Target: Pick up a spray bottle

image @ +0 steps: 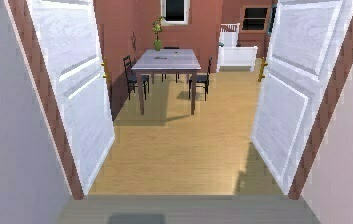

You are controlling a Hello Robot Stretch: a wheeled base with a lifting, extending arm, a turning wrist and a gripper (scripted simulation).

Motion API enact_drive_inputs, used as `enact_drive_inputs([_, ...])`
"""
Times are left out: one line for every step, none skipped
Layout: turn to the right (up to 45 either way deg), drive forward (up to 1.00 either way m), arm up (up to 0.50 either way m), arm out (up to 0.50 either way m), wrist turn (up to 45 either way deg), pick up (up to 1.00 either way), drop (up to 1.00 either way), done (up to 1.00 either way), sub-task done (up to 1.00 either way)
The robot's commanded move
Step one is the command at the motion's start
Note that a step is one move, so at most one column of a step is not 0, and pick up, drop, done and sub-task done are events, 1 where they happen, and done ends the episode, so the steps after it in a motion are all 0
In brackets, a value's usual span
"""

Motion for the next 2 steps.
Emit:
enact_drive_inputs([0.0, 0.0, 0.5, 0.0, 0.0, 0.0, 0.0, 0.0, 0.0])
enact_drive_inputs([0.0, 0.0, 0.18, 0.0, 0.0, 0.0, 0.0, 0.0, 0.0])
